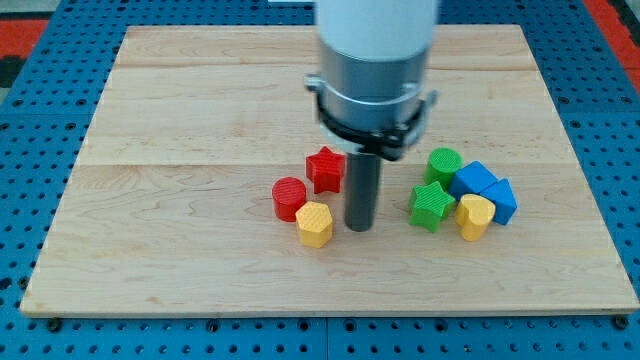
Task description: Move your arm upwards
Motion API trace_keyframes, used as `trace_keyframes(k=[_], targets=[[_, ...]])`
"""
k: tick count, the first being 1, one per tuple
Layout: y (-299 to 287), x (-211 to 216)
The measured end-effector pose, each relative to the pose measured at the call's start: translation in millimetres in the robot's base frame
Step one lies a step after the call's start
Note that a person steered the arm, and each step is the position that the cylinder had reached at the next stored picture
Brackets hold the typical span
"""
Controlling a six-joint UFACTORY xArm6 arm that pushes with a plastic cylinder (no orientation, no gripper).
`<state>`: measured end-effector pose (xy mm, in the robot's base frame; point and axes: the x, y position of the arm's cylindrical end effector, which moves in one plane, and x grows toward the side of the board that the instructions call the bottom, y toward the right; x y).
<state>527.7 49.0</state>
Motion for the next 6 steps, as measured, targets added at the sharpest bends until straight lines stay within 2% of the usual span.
trace_keyframes(k=[1,3,4,5,6], targets=[[25,-7],[34,-70],[12,-139],[58,-158],[69,-165]])
